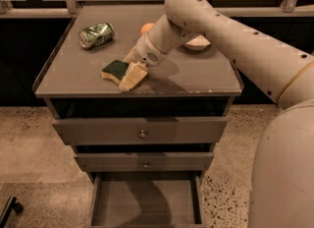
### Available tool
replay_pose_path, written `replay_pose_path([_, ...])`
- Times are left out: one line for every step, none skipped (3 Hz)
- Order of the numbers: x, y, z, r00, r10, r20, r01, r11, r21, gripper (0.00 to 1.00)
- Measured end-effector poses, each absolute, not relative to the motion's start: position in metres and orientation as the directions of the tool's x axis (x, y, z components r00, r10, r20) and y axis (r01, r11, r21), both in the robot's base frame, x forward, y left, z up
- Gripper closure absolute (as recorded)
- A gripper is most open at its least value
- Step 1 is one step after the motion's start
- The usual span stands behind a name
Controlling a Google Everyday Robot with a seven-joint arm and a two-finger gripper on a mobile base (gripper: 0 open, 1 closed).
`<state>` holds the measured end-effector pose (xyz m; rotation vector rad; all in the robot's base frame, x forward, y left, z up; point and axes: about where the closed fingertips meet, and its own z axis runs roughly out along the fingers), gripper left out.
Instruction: Place sponge into bottom drawer
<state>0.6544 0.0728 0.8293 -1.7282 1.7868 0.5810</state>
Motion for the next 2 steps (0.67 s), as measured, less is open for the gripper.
replay_pose_path([0.6543, 0.0728, 0.8293, 0.008, -0.742, -0.671, -0.994, 0.066, -0.084, 0.88])
replay_pose_path([0.6512, 0.0706, 0.8286, 0.002, -0.735, -0.678, -0.994, 0.074, -0.083, 1.00])
